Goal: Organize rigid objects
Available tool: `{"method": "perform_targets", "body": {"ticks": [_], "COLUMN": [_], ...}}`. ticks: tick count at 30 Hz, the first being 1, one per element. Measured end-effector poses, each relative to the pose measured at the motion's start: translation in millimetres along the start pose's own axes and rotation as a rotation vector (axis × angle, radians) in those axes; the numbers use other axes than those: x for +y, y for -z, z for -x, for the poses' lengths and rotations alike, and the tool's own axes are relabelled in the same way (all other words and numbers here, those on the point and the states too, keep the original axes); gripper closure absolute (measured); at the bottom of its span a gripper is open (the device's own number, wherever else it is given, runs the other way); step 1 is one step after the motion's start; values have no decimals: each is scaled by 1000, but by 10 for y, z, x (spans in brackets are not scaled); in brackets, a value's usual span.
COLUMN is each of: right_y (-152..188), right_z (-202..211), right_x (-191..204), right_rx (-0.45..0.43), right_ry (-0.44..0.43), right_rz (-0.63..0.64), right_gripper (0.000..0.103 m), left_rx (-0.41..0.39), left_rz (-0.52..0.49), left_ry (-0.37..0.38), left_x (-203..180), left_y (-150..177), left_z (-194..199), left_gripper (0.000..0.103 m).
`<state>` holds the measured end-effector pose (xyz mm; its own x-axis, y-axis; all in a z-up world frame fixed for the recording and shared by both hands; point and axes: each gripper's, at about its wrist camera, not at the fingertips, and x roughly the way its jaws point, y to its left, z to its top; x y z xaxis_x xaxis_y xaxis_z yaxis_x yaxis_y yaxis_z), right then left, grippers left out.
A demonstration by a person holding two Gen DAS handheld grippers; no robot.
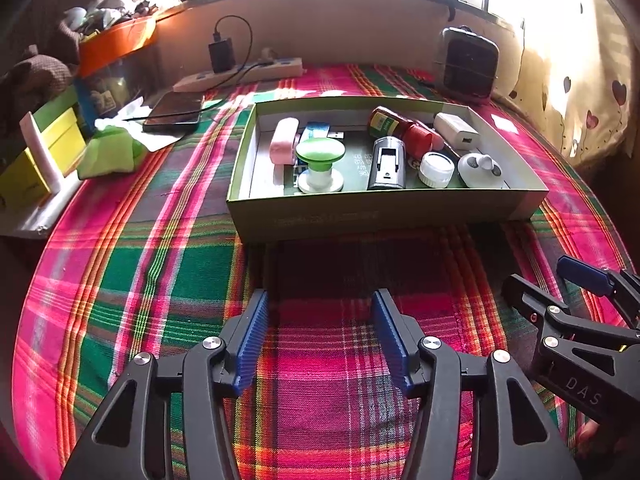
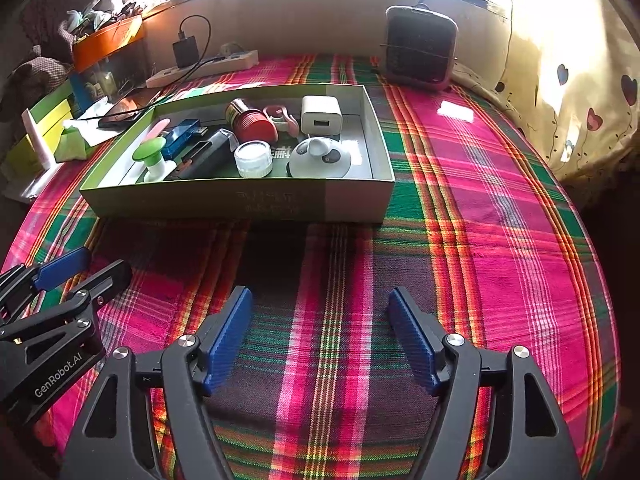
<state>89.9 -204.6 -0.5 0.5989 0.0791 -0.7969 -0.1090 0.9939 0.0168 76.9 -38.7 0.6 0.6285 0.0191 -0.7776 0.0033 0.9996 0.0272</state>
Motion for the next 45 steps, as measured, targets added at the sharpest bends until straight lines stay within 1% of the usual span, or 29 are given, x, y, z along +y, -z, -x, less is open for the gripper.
{"method": "perform_targets", "body": {"ticks": [45], "right_y": [3], "right_z": [-4], "right_x": [4], "right_rx": [0], "right_ry": [0], "right_rz": [0], "right_gripper": [30], "left_rx": [0], "left_rz": [0], "left_ry": [0], "left_x": [1], "left_y": [-2], "left_z": [-1], "left_gripper": [50]}}
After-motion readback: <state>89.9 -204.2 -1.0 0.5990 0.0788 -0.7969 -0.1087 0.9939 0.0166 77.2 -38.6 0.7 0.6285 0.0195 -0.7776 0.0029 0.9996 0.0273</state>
